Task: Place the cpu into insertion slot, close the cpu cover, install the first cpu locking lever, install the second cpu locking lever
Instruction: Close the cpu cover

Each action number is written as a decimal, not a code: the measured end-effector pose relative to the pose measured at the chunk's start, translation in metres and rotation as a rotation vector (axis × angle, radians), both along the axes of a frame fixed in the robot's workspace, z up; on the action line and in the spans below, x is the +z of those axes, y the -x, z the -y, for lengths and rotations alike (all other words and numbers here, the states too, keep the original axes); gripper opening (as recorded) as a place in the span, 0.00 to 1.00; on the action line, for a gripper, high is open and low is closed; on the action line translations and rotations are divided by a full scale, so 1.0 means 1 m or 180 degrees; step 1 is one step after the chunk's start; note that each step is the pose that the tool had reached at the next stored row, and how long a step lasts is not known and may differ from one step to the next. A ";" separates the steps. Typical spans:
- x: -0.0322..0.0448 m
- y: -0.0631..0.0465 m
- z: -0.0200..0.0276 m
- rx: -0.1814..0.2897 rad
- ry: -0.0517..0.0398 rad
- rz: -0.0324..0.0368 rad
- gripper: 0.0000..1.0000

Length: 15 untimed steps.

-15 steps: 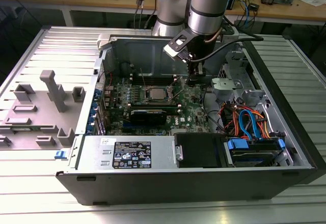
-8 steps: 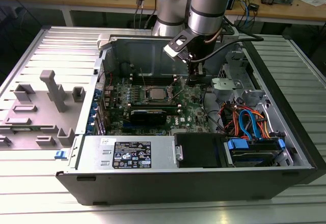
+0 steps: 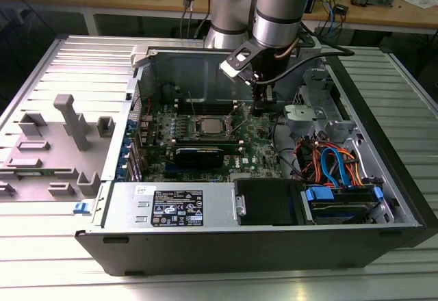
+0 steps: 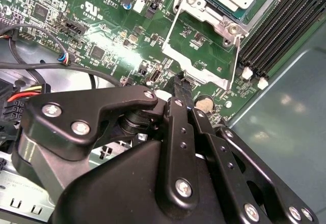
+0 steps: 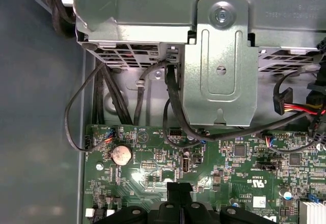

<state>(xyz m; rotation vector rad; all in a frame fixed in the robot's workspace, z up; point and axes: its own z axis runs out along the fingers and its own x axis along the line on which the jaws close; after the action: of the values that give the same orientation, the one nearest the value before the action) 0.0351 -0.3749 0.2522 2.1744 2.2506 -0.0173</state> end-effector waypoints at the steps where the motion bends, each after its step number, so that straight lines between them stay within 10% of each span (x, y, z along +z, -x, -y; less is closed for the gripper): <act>1: 0.0000 0.000 0.0000 0.0000 0.0000 0.0000 0.11; 15: 0.0000 0.004 0.0000 0.0000 0.0000 0.0000 0.11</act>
<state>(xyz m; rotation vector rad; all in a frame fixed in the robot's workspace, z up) 0.0307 -0.3749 0.2522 2.1744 2.2505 -0.0172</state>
